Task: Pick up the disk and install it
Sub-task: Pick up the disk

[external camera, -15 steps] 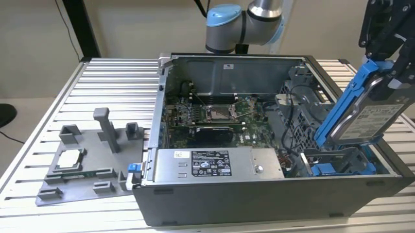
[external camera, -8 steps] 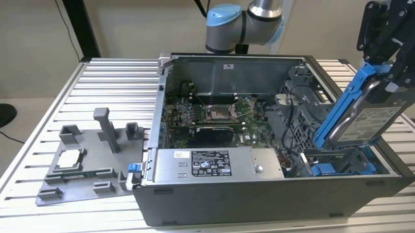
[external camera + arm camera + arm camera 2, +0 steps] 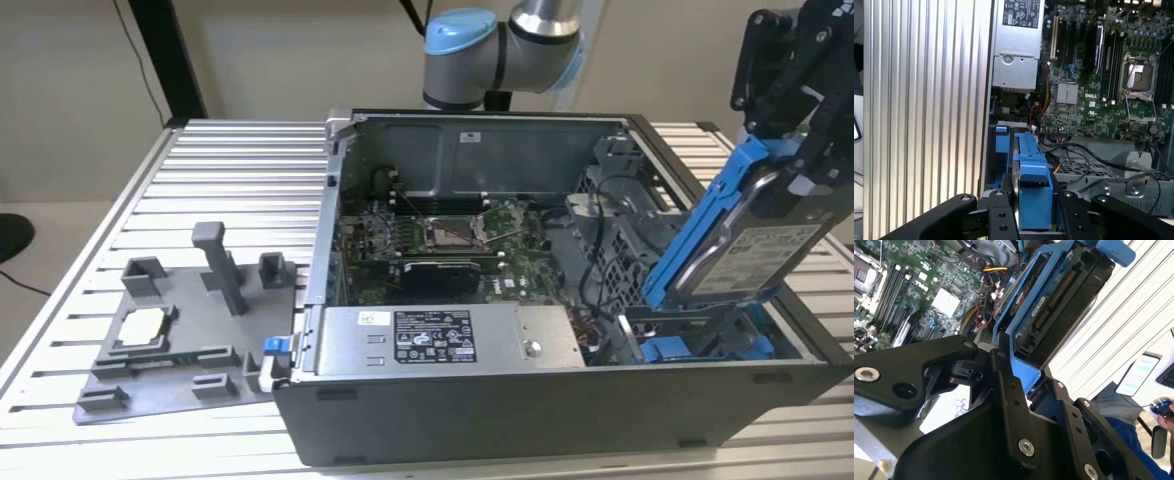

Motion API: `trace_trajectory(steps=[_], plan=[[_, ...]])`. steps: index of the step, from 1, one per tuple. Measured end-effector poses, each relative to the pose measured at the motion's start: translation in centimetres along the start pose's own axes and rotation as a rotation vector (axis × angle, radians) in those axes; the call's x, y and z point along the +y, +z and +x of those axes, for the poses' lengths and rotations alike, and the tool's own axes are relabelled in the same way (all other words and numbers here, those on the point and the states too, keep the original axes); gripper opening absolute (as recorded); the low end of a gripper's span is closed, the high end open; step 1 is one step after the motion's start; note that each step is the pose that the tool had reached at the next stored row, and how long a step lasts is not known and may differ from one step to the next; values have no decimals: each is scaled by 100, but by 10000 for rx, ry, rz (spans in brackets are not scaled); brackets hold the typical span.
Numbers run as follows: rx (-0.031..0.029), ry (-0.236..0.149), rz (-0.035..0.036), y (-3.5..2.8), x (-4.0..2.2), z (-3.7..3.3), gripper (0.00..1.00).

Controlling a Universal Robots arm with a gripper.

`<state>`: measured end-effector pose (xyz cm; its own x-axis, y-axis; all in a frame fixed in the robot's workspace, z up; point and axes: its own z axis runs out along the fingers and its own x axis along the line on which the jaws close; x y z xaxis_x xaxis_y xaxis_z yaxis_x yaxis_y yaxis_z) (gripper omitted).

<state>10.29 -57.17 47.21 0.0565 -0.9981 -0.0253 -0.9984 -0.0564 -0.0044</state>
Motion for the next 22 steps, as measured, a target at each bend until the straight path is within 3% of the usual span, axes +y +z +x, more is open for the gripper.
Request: trace_trajectory(steps=[5,13,22], plan=[[0,-1,-1,50,-32,29,0],[-5,0,-1,105,-29,83,0],[-4,40,0,169,-3,89,0]])
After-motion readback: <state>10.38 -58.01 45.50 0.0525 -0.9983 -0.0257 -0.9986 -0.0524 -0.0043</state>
